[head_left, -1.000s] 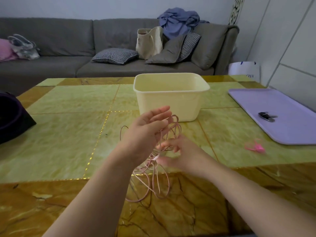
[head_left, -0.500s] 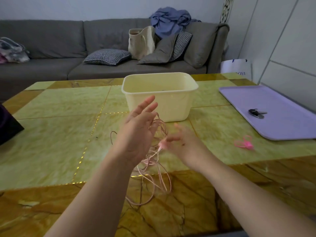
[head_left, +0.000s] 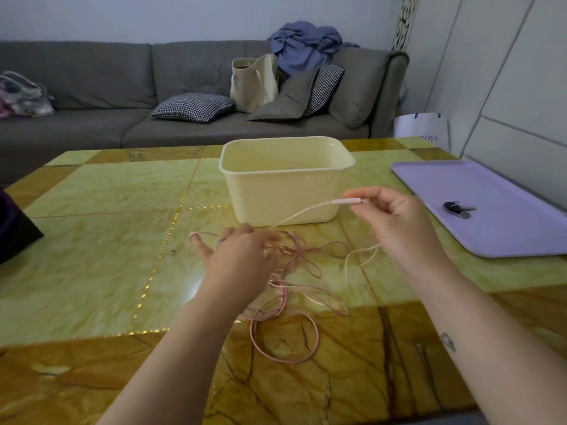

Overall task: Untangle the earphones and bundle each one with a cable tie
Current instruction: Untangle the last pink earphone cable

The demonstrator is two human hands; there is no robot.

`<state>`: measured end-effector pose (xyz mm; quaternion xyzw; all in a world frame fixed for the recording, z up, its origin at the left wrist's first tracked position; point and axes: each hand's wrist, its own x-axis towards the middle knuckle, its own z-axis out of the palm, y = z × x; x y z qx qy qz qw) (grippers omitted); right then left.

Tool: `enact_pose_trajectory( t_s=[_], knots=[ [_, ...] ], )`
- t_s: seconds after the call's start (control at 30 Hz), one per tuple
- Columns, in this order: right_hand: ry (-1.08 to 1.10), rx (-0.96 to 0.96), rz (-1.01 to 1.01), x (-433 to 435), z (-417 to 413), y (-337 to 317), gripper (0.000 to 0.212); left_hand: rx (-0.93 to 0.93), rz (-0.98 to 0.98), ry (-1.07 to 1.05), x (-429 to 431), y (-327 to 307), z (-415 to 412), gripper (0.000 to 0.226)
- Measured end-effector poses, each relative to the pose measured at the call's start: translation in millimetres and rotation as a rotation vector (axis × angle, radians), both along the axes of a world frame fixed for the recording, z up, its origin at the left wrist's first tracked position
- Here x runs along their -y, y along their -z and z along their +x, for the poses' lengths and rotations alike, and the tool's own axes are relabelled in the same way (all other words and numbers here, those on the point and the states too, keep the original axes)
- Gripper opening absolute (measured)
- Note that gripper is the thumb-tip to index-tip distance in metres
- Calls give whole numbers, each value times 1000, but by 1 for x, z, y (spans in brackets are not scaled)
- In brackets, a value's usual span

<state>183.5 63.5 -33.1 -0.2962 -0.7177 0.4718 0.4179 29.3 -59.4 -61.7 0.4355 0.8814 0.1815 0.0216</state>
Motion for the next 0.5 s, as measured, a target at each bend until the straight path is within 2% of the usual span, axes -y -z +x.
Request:
enact_pose_trajectory(
  t_s=[0.07, 0.13, 0.2, 0.27, 0.33, 0.4, 0.5],
  knots=[
    [125, 18, -1, -14, 6, 4, 15, 6, 133, -77, 1, -2, -9, 36],
    [154, -6, -135, -27, 7, 13, 12, 63, 326, -68, 3, -6, -16, 45],
    [145, -117, -365, -36, 5, 22, 16, 102, 433, -65, 6, -7, -19, 54],
    [131, -255, -643, -40, 6, 24, 28, 156, 504, -103, 8, -6, -25, 61],
    [111, -309, -838, -38, 8, 23, 42, 292, 604, -141, 10, -8, -32, 63],
    [80, -261, -877, -36, 8, 24, 51, 438, 744, -165, 12, -11, -36, 61],
    [132, -133, -782, -29, 5, 26, 52, 580, 971, -187, 15, -14, -37, 62]
  ],
)
